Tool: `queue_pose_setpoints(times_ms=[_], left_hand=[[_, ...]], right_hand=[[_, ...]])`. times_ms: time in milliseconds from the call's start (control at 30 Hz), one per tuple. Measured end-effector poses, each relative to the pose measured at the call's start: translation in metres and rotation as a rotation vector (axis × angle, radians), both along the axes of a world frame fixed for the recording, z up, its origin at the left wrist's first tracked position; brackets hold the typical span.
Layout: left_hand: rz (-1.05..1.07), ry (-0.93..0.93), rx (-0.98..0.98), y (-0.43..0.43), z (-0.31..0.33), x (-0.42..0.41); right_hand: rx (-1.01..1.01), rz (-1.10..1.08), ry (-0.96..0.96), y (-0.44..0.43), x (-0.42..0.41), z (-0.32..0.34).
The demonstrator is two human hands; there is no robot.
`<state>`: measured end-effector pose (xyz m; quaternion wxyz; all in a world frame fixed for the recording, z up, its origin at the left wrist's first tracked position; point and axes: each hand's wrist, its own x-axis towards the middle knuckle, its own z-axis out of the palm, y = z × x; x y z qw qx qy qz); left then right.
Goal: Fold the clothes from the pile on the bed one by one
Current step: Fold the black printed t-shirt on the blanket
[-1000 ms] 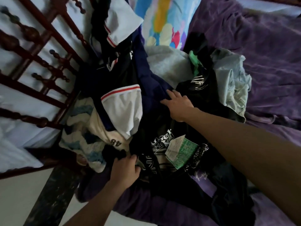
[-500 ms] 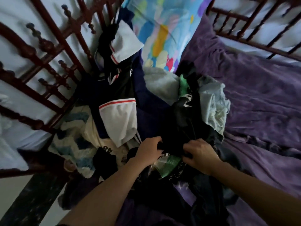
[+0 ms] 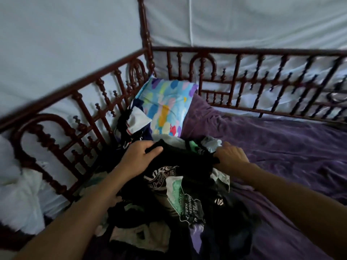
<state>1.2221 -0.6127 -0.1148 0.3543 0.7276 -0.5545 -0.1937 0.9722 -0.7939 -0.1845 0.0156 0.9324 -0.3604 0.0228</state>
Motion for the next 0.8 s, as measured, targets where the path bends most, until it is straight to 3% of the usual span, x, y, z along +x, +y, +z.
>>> queue_pose_setpoints(times_ms=[100, 300, 467, 600, 700, 800], left_hand=[[0.067, -0.013, -0.120, 0.030, 0.048, -0.010], [0.266, 0.125, -0.408, 0.075, 0.122, -0.031], [0.129, 0.304, -0.461, 0.092, 0.171, -0.045], [-0.166, 0.293, -0.237, 0.106, 0.199, -0.048], [-0.158, 0.201, -0.236, 0.113, 0.205, -0.042], [-0.083, 0.211, -0.345, 0.123, 0.213, -0.022]], right_hand=[[0.011, 0.032, -0.217, 0.006, -0.016, 0.064], [0.347, 0.145, -0.734, 0.057, -0.039, 0.180], [0.419, 0.169, -0.932, 0.101, -0.055, 0.238], [0.322, 0.077, -0.901, 0.120, -0.070, 0.258], [0.186, -0.026, -0.745, 0.135, -0.080, 0.271], [0.245, -0.064, -0.457, 0.161, -0.086, 0.268]])
